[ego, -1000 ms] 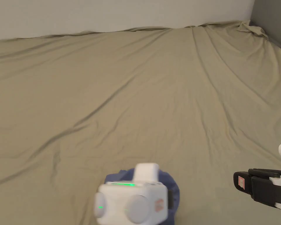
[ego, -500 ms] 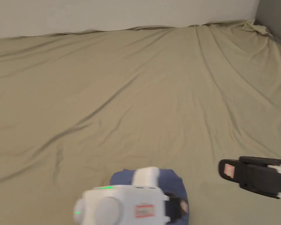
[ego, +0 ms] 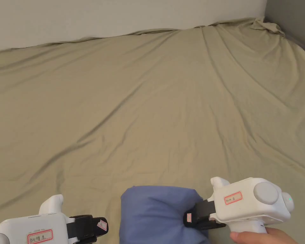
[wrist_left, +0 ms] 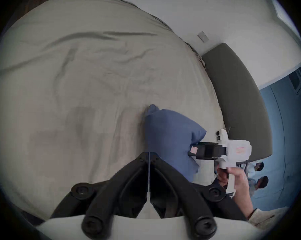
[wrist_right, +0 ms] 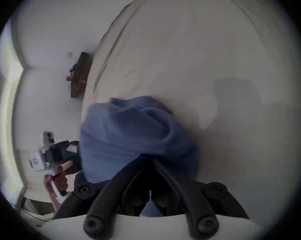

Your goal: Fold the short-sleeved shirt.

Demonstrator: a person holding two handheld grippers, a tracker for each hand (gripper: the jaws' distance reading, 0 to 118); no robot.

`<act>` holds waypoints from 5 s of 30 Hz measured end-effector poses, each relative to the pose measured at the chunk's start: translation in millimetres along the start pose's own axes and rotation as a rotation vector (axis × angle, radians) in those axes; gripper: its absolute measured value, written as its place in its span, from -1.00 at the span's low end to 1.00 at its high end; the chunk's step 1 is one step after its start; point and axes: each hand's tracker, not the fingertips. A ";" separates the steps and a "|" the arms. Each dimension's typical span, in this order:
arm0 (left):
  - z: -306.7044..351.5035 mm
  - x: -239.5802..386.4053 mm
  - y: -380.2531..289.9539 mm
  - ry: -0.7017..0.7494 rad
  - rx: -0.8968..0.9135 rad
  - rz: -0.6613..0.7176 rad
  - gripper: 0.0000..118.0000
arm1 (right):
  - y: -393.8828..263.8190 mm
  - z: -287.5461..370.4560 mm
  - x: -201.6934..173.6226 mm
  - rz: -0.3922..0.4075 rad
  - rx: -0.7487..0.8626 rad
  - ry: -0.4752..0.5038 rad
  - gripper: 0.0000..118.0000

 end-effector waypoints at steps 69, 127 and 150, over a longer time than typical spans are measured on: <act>309.8 114.9 133.4 0.507 0.638 -0.361 -1.00 | 8.4 295.1 -183.9 0.506 0.794 -0.305 -0.96; 208.0 239.0 63.4 0.583 1.031 -0.433 1.00 | -6.2 287.2 -271.2 0.618 1.139 -0.545 1.00; 210.8 239.2 61.6 0.571 1.026 -0.395 1.00 | -4.7 285.4 -267.7 0.600 1.131 -0.544 1.00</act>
